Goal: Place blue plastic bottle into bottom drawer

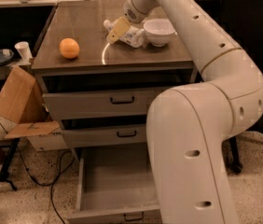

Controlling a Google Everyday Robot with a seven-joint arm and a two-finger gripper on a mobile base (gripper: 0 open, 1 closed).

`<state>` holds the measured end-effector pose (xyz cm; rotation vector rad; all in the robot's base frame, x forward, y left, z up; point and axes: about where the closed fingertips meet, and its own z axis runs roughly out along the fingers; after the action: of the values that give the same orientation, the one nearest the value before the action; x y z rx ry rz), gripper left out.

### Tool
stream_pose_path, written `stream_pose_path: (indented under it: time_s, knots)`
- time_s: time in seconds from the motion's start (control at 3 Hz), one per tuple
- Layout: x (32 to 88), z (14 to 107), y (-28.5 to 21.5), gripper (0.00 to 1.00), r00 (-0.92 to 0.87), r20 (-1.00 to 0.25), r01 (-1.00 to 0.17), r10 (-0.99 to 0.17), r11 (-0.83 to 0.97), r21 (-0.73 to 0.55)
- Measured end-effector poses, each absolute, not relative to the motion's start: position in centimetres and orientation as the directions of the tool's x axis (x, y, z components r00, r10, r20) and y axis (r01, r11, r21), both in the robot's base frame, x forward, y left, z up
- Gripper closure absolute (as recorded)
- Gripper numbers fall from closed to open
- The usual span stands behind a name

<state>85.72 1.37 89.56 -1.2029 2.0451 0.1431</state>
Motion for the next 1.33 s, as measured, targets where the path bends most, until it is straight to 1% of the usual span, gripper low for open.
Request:
stream_pose_path:
  time_s: [0.67,1.0,1.33]
  knots:
    - [86.2,86.5,2.4,0.0,-0.268,-0.633,-0.839,-0.726,0.499,-0.217]
    - [85.9,85.1,3.0,0.15,-0.252,-0.625,-0.867,-0.739,0.459,-0.193]
    - [85.5,84.5,2.8,0.46,-0.236,-0.623,-0.886,-0.746,0.428,-0.177]
